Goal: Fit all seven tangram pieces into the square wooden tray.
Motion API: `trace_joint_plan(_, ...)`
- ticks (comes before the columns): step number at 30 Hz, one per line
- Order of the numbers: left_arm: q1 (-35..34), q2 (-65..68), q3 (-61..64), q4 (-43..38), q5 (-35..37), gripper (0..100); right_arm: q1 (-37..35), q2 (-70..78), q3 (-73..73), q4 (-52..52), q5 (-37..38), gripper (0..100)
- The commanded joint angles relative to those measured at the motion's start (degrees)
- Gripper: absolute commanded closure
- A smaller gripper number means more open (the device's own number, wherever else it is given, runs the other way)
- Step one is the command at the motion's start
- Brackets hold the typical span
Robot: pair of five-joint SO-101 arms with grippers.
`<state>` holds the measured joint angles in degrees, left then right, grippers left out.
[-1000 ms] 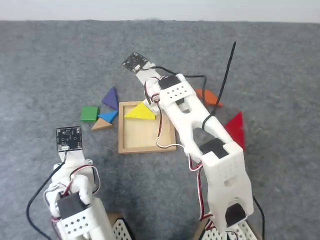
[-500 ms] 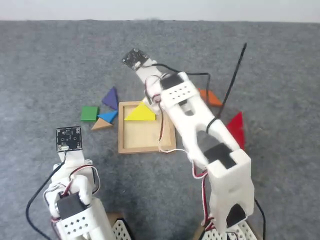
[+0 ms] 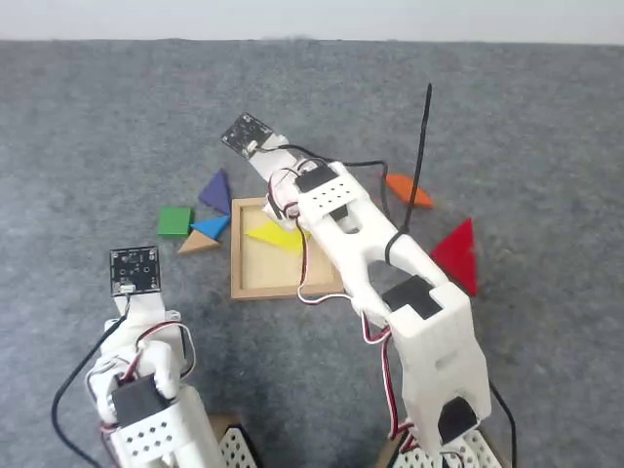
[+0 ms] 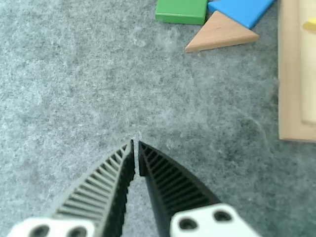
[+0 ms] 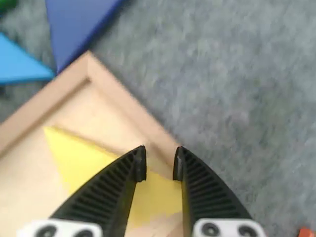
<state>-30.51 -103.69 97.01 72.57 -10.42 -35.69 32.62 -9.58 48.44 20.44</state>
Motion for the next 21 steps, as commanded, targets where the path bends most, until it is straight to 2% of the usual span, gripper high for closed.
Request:
trace_joint_plan(1,-0.44,-1.05,-0.66,0.18,-0.09,99,1.01,-1.98,-6.15,5.05,-0.44,89.8)
trace_joint_plan(6,-0.44,-1.05,-0.66,0.18,-0.09,99,1.8,-6.29,-10.55,10.77,-0.53,89.8)
trace_joint_plan(12,-0.44,-1.05,-0.66,0.18,-0.09,99,3.12,-14.73,-6.68,22.02,1.58,89.8)
trace_joint_plan(21,-0.44,-1.05,-0.66,0.18,-0.09,99,-2.68,-15.25,13.63,8.31,6.33,89.8)
